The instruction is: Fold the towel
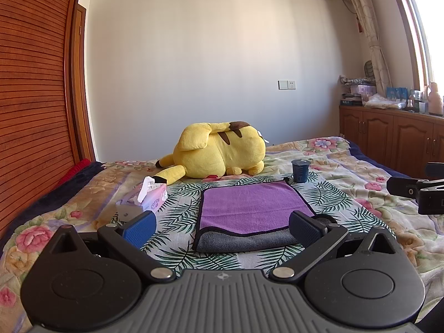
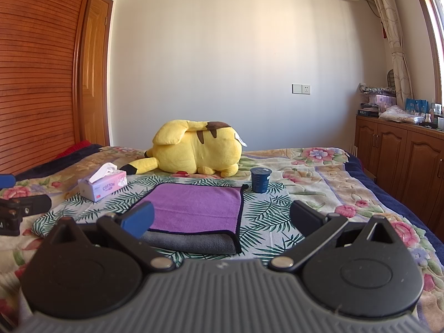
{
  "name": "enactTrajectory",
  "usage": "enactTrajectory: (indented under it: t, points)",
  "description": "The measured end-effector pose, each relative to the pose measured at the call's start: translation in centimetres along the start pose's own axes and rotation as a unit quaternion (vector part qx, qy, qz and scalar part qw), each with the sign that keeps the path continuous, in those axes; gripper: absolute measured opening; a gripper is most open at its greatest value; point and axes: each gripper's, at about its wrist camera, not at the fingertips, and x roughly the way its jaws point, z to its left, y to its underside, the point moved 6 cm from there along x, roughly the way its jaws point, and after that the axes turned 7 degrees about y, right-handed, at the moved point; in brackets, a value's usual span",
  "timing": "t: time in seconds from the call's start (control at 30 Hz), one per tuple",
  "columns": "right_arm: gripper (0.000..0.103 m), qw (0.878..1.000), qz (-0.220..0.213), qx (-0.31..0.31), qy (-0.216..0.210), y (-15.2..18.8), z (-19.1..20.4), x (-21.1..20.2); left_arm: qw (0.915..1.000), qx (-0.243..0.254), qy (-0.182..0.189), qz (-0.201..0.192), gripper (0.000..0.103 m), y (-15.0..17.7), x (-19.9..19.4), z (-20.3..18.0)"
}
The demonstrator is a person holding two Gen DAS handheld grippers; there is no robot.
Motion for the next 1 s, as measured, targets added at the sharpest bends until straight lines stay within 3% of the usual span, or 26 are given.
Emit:
enactTrajectory:
  t: [1.0]
  points:
    - [0.103, 1.0, 0.0, 0.0, 0.0, -0.06, -0.01, 0.01, 1.0, 0.001, -0.001, 0.002, 0.087, 0.0, -0.04, 0.47]
